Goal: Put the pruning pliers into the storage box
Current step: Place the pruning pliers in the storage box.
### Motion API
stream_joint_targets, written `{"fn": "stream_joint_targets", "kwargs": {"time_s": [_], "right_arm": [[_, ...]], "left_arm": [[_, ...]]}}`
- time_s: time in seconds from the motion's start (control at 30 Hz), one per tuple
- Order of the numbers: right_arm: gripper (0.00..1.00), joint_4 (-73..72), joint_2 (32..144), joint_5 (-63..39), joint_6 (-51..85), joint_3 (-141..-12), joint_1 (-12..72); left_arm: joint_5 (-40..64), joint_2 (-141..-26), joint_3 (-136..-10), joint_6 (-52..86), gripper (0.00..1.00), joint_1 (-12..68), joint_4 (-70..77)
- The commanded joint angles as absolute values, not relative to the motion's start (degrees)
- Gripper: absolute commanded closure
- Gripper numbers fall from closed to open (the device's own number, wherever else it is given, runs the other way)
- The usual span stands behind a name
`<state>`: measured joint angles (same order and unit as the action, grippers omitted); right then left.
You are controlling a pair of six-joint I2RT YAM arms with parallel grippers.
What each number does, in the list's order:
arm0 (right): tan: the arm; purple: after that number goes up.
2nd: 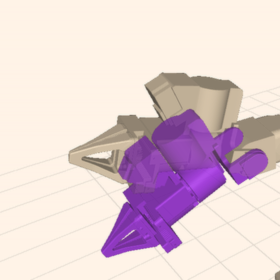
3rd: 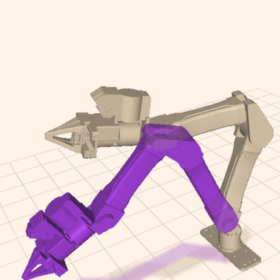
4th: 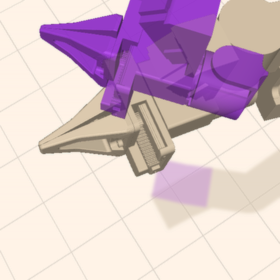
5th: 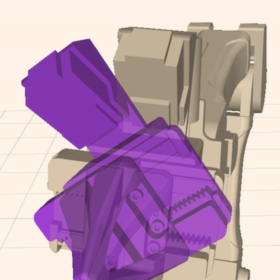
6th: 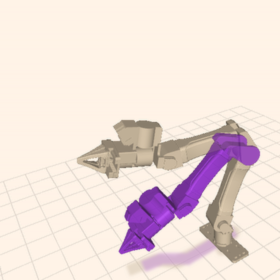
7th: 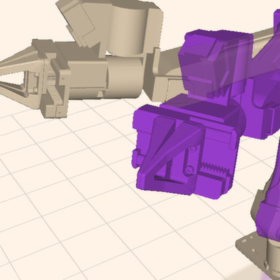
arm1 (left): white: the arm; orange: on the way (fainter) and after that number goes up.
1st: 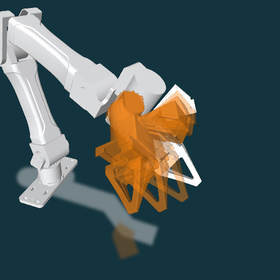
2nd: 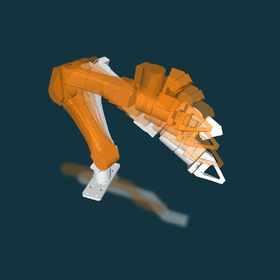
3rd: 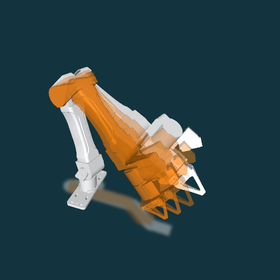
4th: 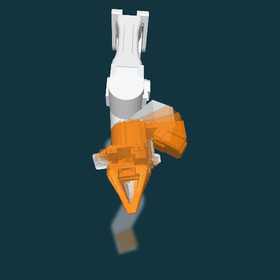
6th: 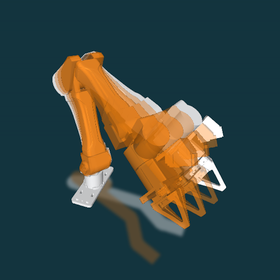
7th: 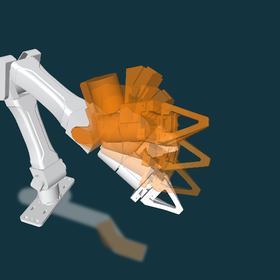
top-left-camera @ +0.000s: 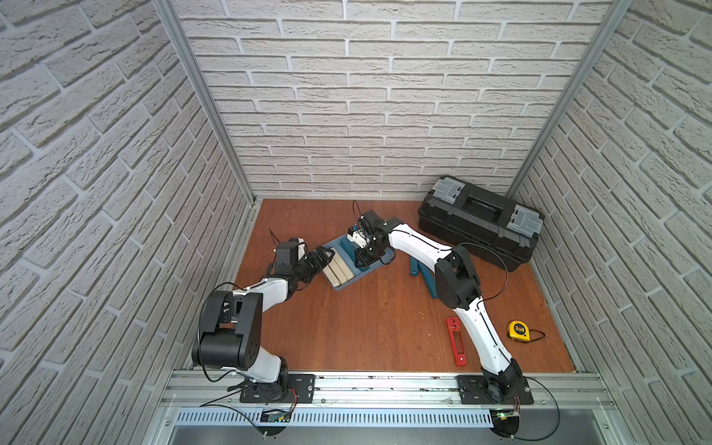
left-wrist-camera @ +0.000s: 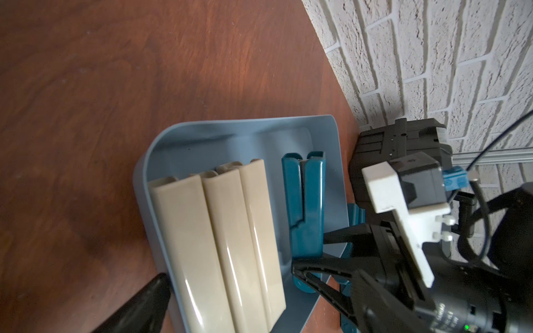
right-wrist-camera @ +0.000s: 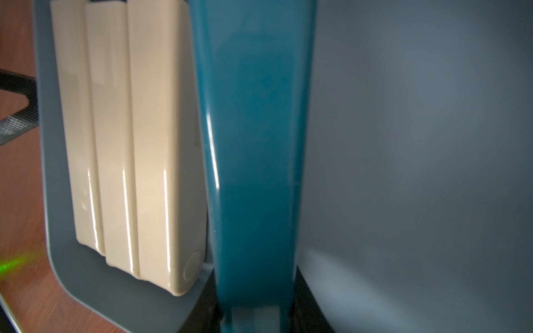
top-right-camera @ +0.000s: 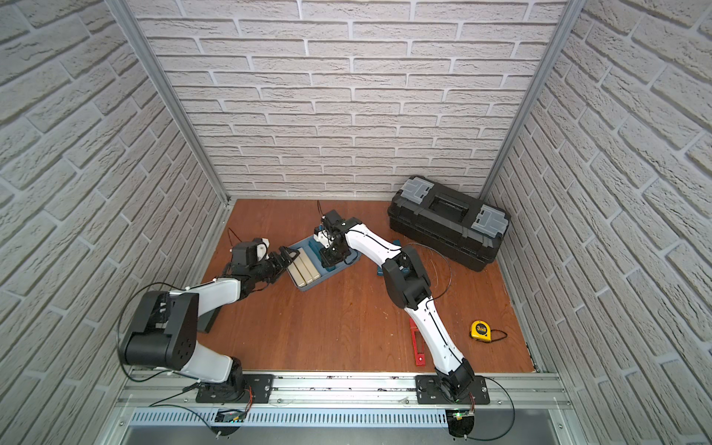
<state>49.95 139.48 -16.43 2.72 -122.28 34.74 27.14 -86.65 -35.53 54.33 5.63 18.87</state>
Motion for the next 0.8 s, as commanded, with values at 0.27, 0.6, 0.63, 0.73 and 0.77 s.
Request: {"fn": "stream_joint_targets", "kwargs": {"time_s": [0.27,0.6,0.63,0.73,0.77], "right_arm": [[0.92,49.8,140.9,-16.8,2.6,-125.2,35.8],[0.90,50.9,142.5,-16.8,3.0,-126.8,35.9],[0.90,51.1,142.6,-16.9,3.0,-127.0,36.0],[0.90,51.3,142.8,-17.0,3.0,-127.1,36.0],[0.89,51.3,142.9,-17.1,2.9,-127.1,36.0]], "left_arm": [[27.6,-87.6,-35.6,55.0,0.02,6.4,22.8],[27.8,-87.9,-35.6,55.1,0.02,6.6,23.2],[27.8,-87.9,-35.6,55.0,0.02,6.6,23.2],[27.8,-87.8,-35.5,55.0,0.02,6.6,23.2],[27.8,-87.6,-35.5,55.0,0.02,6.6,23.1]]}}
